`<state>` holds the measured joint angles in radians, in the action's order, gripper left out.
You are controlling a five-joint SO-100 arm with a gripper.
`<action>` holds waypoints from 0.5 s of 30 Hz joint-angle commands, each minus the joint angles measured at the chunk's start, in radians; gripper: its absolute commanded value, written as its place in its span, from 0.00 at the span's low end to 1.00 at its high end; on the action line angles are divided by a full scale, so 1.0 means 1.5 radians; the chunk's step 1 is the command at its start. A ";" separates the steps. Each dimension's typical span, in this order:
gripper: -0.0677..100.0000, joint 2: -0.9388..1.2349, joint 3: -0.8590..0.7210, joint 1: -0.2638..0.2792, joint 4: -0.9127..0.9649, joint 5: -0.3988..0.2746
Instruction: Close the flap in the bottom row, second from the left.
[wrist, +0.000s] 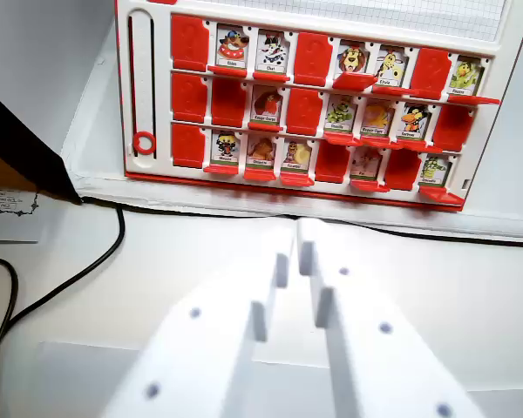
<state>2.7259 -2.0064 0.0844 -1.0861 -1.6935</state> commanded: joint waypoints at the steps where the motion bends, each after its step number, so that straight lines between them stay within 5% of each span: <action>1: 0.00 0.048 -0.022 0.000 0.040 0.021; 15: 0.00 0.047 -0.039 -0.015 0.052 0.022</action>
<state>2.7842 -2.0785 0.0629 -1.0416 -1.6628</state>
